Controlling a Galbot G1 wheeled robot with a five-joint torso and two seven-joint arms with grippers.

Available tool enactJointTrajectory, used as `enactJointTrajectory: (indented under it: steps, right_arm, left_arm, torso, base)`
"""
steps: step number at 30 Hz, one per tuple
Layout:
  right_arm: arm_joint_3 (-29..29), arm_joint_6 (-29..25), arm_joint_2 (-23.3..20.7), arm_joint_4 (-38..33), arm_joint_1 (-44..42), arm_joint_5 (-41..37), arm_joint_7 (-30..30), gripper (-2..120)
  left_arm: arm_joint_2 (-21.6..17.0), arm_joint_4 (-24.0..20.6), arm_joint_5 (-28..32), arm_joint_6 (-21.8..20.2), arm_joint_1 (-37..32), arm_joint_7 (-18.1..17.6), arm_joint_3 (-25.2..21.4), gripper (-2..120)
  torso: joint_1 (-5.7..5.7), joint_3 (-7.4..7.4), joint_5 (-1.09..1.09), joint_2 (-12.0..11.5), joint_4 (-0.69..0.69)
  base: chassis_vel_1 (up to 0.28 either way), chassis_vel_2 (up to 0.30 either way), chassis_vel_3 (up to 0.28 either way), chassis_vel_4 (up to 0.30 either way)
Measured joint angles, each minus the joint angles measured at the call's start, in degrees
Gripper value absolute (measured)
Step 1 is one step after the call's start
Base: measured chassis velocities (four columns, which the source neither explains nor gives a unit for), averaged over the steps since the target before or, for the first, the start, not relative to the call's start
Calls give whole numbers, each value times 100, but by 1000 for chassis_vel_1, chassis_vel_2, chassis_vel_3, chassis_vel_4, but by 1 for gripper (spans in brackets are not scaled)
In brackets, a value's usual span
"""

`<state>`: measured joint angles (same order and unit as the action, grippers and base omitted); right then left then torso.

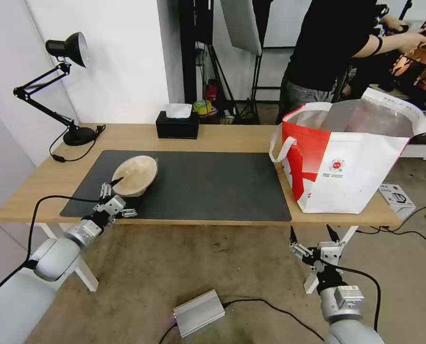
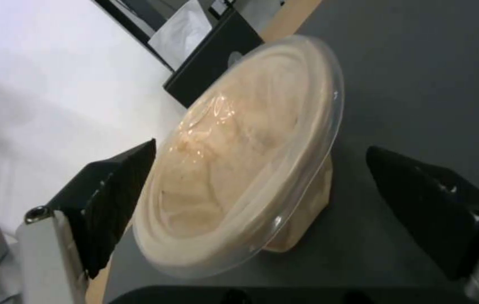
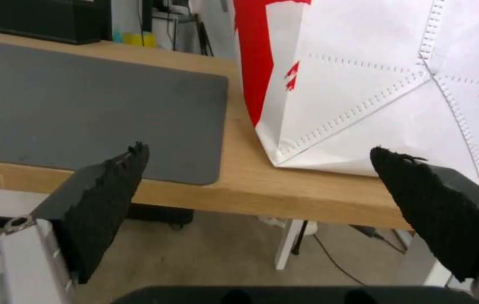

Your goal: Pick up the trash from the table and place it into the takeout bag.

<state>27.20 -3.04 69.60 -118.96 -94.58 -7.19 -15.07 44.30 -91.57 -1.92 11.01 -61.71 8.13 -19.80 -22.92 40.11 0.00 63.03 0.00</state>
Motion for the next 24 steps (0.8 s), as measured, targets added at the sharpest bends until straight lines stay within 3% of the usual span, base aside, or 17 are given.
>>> enactJointTrajectory:
  steps: [24]
  right_arm:
    - [14,-16,31,82,15,11,-4,100]
  left_arm:
    - [5,326,-13,26,421,14,284,100]
  torso:
    - [0,0,0,0,0]
  base:
    - [0,0,0,0]
